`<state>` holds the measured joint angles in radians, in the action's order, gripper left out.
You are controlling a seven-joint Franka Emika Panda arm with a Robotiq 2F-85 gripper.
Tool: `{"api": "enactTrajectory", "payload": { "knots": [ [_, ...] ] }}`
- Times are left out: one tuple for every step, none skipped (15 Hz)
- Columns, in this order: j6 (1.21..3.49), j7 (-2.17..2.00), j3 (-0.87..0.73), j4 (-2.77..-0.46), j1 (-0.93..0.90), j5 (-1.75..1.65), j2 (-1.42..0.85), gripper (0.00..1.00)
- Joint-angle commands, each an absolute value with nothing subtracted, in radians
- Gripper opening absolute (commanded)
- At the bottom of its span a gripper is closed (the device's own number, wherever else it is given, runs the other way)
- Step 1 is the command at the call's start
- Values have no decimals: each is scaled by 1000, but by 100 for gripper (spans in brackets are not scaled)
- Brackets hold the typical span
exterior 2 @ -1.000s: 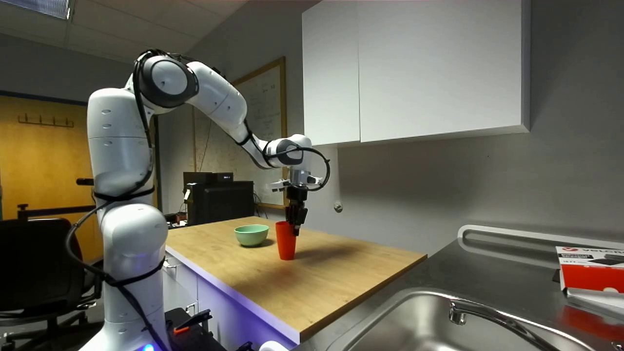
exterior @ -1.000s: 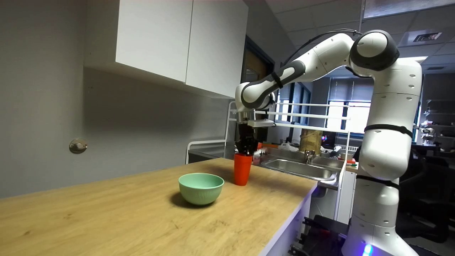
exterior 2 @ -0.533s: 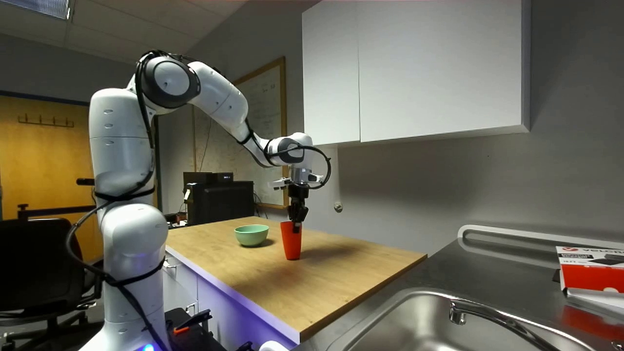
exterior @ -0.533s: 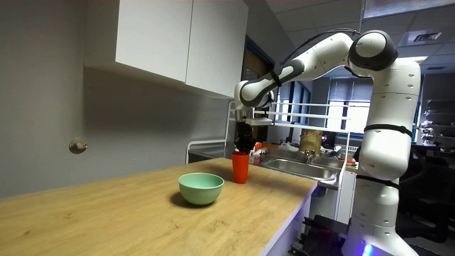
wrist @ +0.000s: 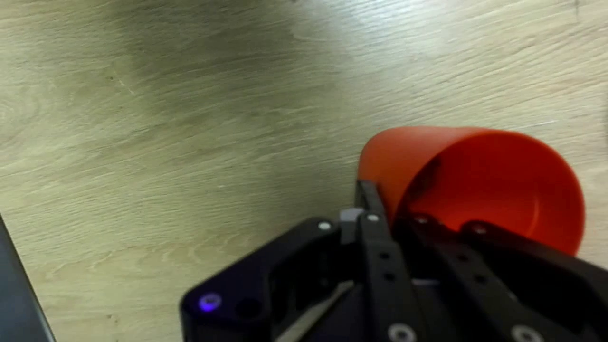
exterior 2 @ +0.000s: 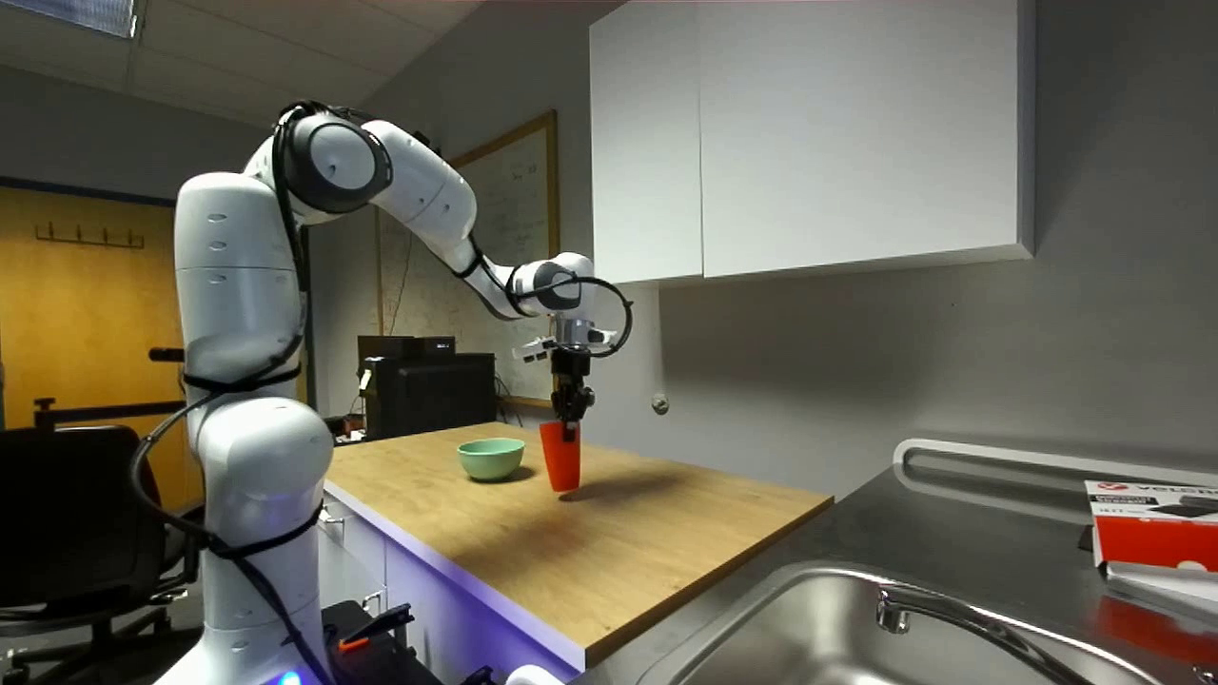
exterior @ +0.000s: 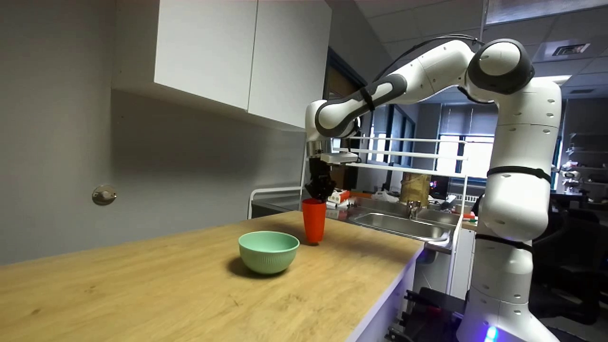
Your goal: Pour the contents of the cup into the bowl
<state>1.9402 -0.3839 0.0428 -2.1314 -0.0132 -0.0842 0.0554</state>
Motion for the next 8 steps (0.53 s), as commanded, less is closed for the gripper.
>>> {"api": "enactTrajectory", "payload": {
  "knots": [
    [1842,-485,96,-2035,-63,-161,40,1],
    [1817,-511,113,-2006,-79,-183,28,1],
    [1792,-530,129,-1985,-95,-201,25,1],
    [1765,-554,146,-1954,-112,-224,8,1],
    [1737,-570,161,-1931,-128,-243,1,1],
    [1706,-591,178,-1896,-148,-267,-20,1],
    [1679,-606,192,-1866,-166,-287,-39,1],
    [1651,-627,207,-1832,-185,-312,-68,1]
  ]
}}
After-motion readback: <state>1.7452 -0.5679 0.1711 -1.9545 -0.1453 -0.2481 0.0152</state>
